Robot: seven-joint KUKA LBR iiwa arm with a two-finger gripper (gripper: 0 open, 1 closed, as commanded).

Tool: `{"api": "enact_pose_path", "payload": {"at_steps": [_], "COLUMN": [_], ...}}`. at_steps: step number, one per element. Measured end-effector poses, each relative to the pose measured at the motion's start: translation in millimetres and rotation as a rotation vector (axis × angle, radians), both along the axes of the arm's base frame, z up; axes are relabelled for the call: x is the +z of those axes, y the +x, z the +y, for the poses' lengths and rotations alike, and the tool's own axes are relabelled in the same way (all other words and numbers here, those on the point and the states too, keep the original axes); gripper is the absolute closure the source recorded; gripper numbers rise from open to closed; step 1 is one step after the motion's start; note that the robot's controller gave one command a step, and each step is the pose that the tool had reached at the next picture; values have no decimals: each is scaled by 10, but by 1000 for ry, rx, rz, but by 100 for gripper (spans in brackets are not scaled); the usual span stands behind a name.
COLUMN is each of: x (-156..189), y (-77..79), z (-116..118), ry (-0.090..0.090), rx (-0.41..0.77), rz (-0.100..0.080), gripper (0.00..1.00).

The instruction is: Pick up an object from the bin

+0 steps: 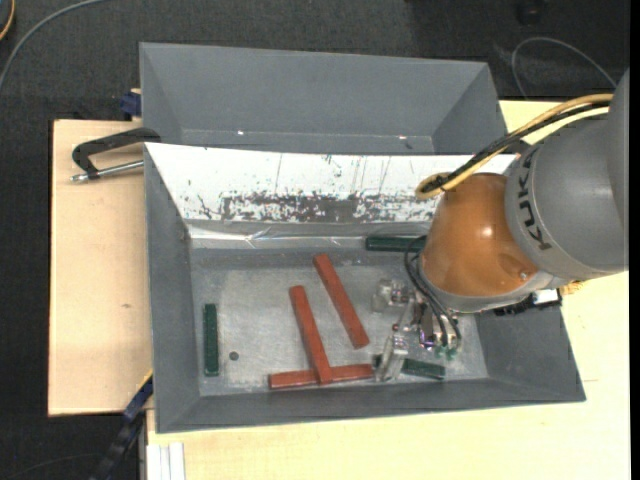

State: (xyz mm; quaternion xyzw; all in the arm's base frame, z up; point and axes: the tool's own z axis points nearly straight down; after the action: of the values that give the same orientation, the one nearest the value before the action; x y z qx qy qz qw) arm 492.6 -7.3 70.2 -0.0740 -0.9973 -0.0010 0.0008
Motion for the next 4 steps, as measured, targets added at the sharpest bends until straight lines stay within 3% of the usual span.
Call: {"api": "enact_pose_path", "payload": {"at_steps": [1,2,3,4], "x": [2,2,8,4], "y": [2,2,206,205], "z": [-6,-6,-950,-896], "ry": [-1,-1,-7,-2], "rx": [-1,0,-26,-20], "rz": [-1,-1,-8,-6], "gripper": [100,0,0,100]}}
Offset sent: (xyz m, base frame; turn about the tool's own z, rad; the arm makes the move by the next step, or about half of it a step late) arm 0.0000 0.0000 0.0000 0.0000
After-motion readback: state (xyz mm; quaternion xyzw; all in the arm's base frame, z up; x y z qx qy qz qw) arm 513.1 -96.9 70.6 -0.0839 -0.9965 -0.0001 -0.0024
